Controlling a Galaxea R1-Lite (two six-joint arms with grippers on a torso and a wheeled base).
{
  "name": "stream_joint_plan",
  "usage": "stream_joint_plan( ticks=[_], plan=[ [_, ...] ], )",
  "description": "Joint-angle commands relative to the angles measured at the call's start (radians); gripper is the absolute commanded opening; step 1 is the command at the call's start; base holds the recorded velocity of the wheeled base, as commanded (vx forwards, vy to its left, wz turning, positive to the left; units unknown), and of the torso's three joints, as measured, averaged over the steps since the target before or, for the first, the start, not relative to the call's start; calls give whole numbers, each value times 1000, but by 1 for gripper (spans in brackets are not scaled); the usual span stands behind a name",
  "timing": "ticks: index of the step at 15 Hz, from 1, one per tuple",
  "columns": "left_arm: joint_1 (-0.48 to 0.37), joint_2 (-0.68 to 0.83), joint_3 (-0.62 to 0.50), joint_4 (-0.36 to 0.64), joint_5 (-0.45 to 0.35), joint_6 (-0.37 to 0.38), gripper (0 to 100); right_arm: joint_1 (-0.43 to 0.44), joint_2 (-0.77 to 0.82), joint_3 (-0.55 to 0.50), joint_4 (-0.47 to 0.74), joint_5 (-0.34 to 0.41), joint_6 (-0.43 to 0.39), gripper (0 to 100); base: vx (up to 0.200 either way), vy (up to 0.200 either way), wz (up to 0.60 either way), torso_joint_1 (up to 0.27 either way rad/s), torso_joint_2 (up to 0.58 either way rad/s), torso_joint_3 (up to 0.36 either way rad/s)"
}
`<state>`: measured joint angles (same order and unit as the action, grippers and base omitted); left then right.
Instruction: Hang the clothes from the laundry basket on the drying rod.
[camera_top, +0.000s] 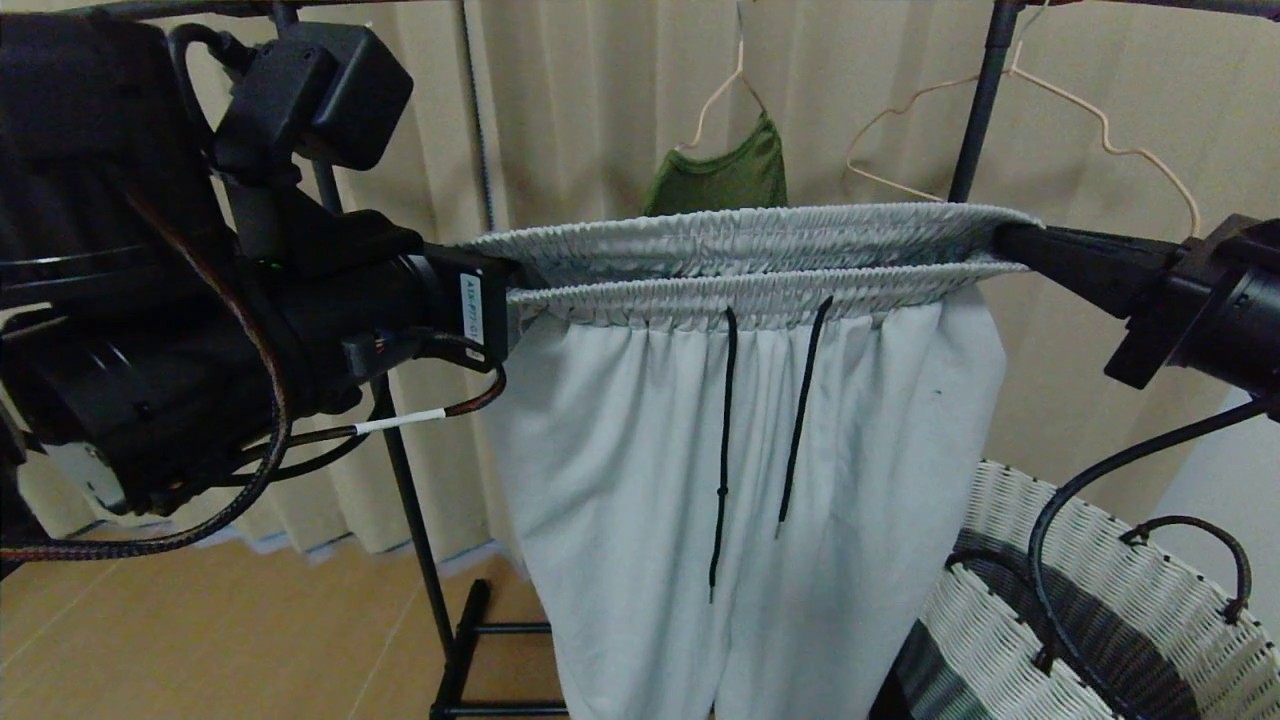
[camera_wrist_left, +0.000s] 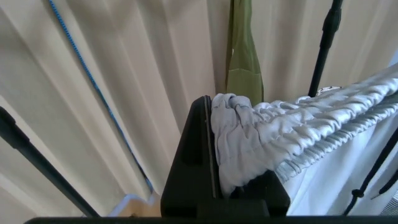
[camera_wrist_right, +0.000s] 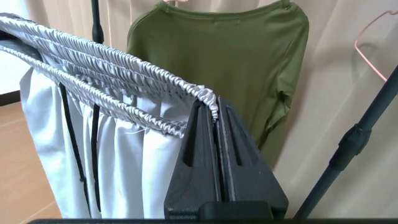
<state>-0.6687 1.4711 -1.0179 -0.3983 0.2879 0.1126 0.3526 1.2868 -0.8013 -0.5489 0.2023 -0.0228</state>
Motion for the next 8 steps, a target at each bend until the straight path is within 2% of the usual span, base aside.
stream_joint_plan(
  ticks=[1, 8],
  plan=[
    [0, -6, 2, -1, 1, -1, 0, 0, 0, 1, 0, 0, 0, 0, 0, 0, 0, 0, 0, 0],
    [0, -12, 4, -1, 1, -1, 0, 0, 5, -1, 6, -1, 0, 0, 0, 0, 0, 0, 0, 0]
  ],
)
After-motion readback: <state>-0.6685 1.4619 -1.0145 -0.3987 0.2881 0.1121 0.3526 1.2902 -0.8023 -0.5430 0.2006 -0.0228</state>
